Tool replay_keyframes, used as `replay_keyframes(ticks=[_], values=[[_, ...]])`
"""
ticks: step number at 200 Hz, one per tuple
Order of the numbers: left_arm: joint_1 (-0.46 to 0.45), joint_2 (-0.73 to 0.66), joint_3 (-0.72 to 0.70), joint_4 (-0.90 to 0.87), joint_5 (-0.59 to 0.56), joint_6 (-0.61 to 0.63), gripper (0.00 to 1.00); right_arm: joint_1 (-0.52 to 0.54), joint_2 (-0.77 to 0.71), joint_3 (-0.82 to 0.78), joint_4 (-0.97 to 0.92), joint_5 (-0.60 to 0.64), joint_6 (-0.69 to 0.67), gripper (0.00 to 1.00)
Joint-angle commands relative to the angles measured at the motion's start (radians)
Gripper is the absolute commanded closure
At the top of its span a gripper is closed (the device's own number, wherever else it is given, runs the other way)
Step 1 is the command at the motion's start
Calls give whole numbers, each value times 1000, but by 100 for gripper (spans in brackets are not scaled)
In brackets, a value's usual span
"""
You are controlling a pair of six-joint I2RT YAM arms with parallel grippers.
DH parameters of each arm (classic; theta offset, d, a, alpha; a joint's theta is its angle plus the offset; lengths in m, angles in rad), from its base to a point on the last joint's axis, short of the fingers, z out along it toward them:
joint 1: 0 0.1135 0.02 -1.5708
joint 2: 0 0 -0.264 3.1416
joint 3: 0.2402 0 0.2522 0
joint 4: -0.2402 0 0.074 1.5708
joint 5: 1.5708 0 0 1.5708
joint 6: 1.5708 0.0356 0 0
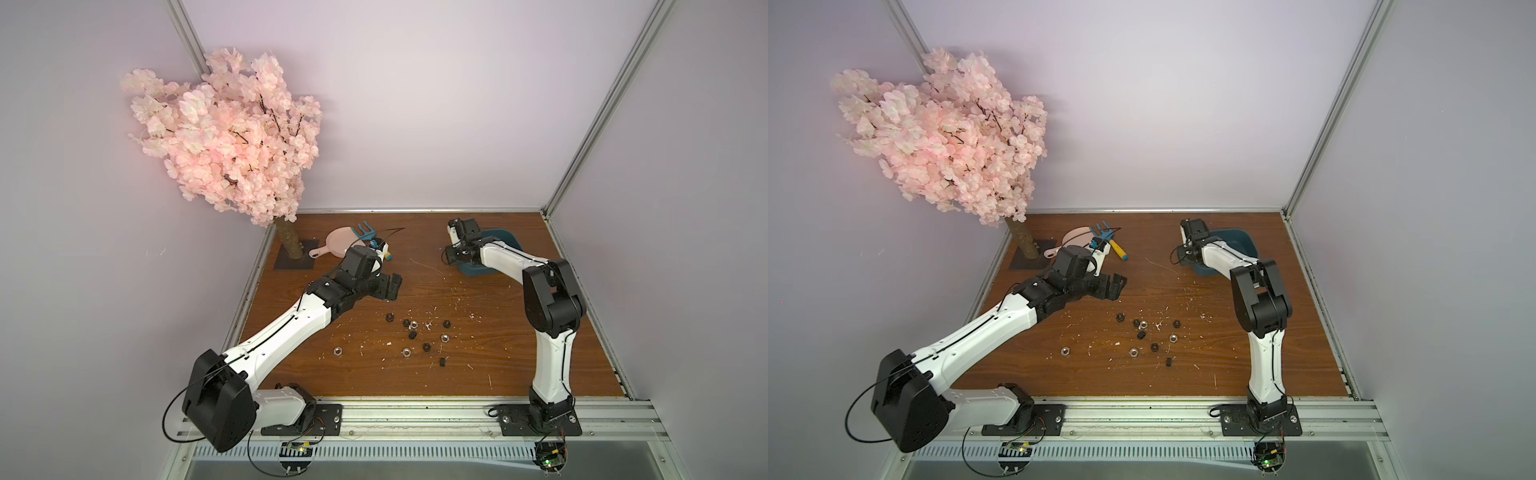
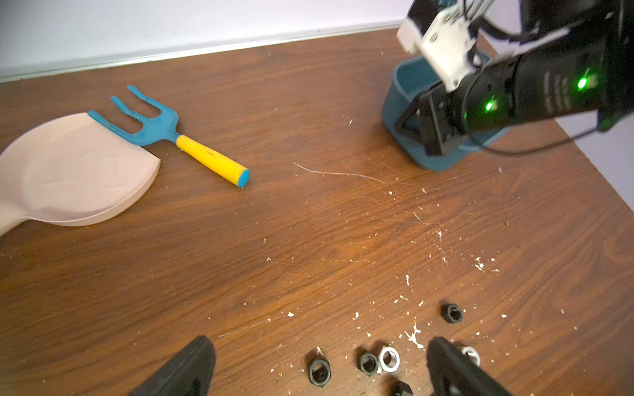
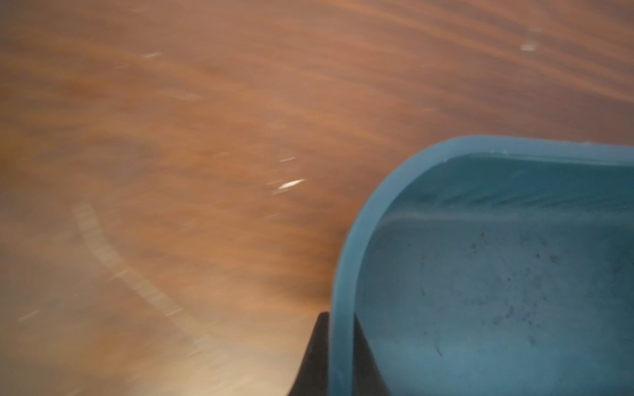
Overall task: Put the nuts on the desktop into the storage box
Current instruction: Move the storage box to the center of the board.
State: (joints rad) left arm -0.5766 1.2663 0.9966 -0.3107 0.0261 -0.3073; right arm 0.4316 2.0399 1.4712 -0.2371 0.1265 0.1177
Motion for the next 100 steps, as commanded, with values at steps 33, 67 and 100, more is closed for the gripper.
replay_keyframes(ticks=[33,67,100], values=[[136,-89,-85,18,18,-95,0,278,-36,10,30,90,216,100],[152,-130,-119,44,0,-137,0,334,2,69,18,55,264,92],[153,-152,-134,53,-1,-157,0,358,-38,44,51,-34,267,76]])
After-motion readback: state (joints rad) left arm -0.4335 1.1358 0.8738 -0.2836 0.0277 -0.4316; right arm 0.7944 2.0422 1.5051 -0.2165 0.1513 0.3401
